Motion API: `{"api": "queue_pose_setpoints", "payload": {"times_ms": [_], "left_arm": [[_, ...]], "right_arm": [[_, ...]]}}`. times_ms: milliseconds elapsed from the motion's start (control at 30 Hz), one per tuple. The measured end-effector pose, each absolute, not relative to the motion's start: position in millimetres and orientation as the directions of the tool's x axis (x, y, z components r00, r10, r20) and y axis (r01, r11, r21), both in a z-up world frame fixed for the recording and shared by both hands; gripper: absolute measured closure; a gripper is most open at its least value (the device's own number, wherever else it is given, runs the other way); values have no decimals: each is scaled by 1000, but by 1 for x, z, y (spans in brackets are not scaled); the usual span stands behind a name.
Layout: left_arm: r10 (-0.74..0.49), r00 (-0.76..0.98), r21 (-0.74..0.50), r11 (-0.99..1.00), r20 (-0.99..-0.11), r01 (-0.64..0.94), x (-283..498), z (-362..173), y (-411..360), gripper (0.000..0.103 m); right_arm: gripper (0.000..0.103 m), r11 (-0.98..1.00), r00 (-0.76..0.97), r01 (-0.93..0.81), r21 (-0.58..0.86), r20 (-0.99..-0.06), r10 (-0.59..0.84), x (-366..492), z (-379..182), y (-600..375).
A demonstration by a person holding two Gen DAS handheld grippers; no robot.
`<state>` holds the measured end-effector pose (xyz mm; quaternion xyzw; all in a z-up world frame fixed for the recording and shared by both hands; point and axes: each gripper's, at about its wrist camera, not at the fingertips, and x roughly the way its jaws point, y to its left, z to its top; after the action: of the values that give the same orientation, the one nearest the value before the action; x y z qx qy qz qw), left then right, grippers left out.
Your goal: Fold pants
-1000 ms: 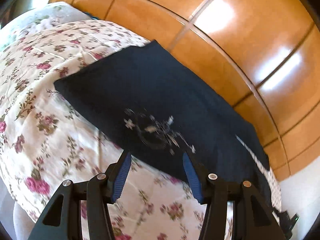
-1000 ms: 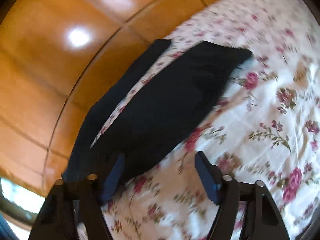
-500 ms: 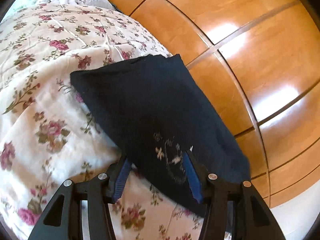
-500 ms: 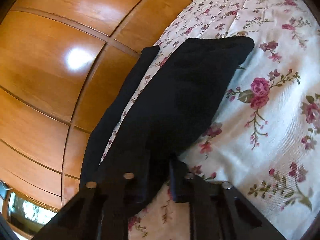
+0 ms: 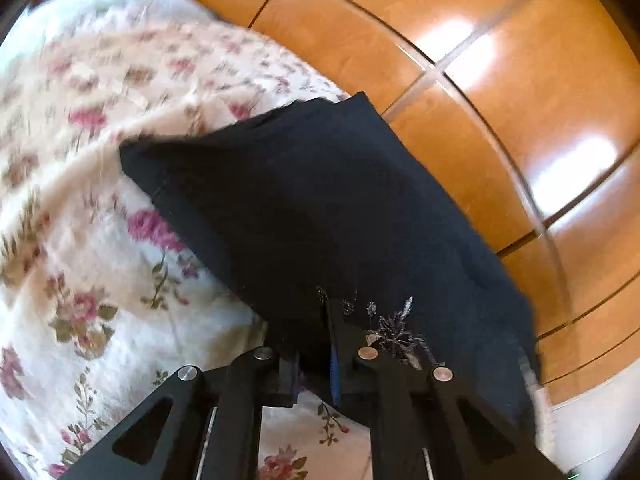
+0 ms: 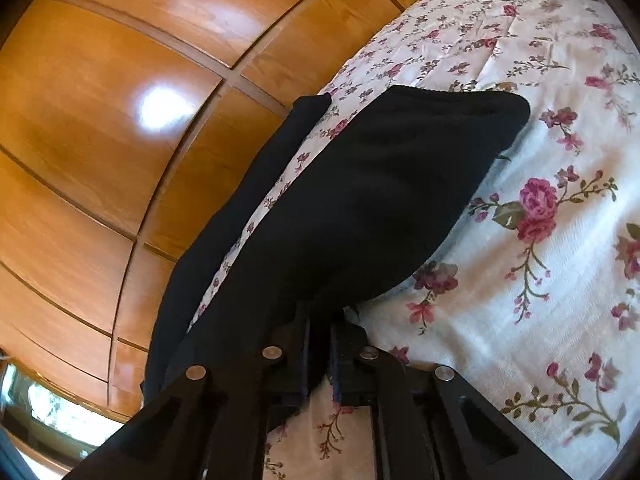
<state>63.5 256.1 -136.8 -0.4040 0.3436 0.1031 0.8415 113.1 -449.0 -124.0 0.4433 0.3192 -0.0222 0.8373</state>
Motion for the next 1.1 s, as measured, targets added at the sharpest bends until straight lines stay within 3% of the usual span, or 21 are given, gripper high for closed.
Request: {"api": "queue_pose_setpoints", "payload": {"times_ms": [533,967,1100], "left_arm": [[-162,822,-666,679,-545,-308,-19,-81,259,97],[-126,823,-669,656,-554,-350,-100,-84,257,97],[-96,797,-630,671,-597,-391,-108,-99,260,97]], "right_arm": [[96,696,828,275,663,-532,179,64,-71,-457],[96,676,816,296,674,-547,188,-6,-72,-461],[96,690,803,315,651,-571,173,-16,-77,-458]]}}
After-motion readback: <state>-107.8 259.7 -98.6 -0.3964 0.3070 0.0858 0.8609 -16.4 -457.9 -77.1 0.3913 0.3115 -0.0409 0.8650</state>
